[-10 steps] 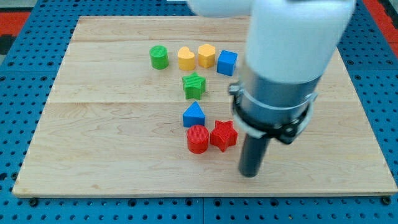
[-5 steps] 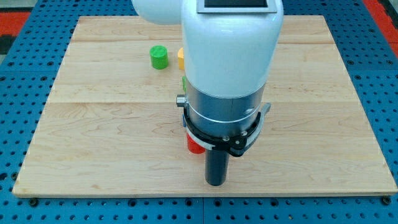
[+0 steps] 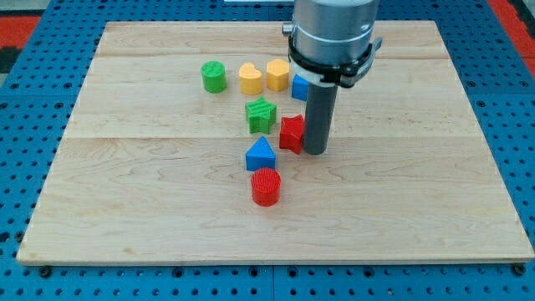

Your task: Adjust the group of blocks in a line

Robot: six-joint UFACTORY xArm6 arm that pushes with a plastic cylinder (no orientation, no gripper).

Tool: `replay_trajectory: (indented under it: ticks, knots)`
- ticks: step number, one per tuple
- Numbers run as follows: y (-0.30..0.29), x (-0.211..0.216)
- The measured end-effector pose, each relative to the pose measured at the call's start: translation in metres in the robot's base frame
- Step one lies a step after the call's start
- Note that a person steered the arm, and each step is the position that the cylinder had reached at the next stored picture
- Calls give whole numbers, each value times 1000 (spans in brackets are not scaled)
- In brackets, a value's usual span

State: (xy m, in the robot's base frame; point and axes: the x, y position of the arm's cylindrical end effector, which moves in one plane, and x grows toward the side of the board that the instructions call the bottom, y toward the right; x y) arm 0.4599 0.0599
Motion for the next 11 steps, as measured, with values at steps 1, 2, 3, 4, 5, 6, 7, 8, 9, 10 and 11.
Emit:
replay_trajectory:
  ticks: [1,2,3,4,5,6,7,8,9,10,11]
  knots:
    - [1,0]
    - [4,4]
    - [-4,32]
    - [-4,37]
    - [-21,34]
    - [-44,25]
    - [-41,1]
    - [-10,-47]
    - [12,-54]
    - [32,-62]
    - [37,-64]
